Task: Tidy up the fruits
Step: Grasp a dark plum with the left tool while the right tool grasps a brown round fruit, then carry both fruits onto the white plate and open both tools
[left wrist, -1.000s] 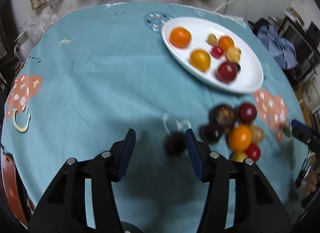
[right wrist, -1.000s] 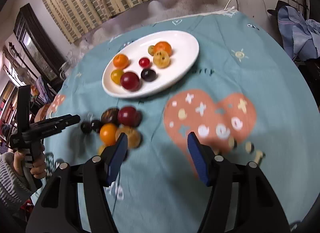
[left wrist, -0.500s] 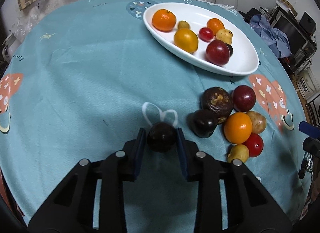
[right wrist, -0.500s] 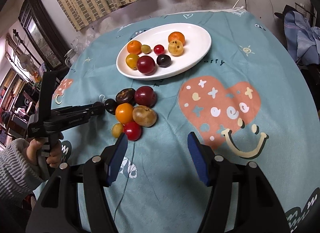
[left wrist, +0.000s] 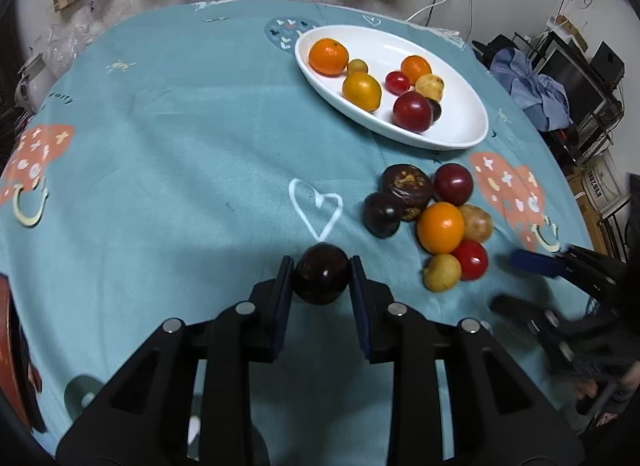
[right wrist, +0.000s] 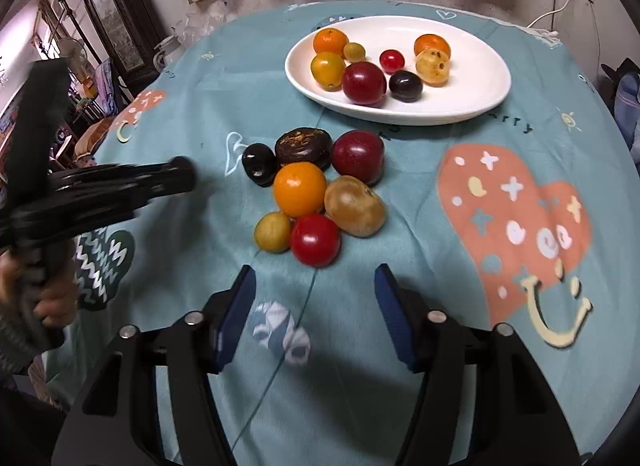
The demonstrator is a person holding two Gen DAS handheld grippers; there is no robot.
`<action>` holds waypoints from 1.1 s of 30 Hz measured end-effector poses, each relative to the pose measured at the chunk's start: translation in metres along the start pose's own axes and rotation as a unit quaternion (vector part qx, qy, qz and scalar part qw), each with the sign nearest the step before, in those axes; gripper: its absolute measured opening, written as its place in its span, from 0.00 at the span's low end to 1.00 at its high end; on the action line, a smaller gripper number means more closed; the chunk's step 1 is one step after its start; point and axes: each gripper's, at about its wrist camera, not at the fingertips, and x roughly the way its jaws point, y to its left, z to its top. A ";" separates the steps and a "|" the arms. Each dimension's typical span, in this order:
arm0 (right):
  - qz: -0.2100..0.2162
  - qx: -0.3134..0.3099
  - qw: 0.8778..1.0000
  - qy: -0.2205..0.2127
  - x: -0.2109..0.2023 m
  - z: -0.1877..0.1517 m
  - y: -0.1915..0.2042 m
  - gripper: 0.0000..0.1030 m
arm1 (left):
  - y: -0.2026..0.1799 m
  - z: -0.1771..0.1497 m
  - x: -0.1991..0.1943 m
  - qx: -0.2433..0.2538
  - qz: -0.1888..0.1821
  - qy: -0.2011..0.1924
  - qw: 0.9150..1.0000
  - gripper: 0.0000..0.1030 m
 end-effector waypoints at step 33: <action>0.026 0.090 0.995 -0.032 -0.026 -0.010 -0.049 0.37 | -0.048 -0.004 -0.002 0.041 -0.043 0.026 0.998 0.27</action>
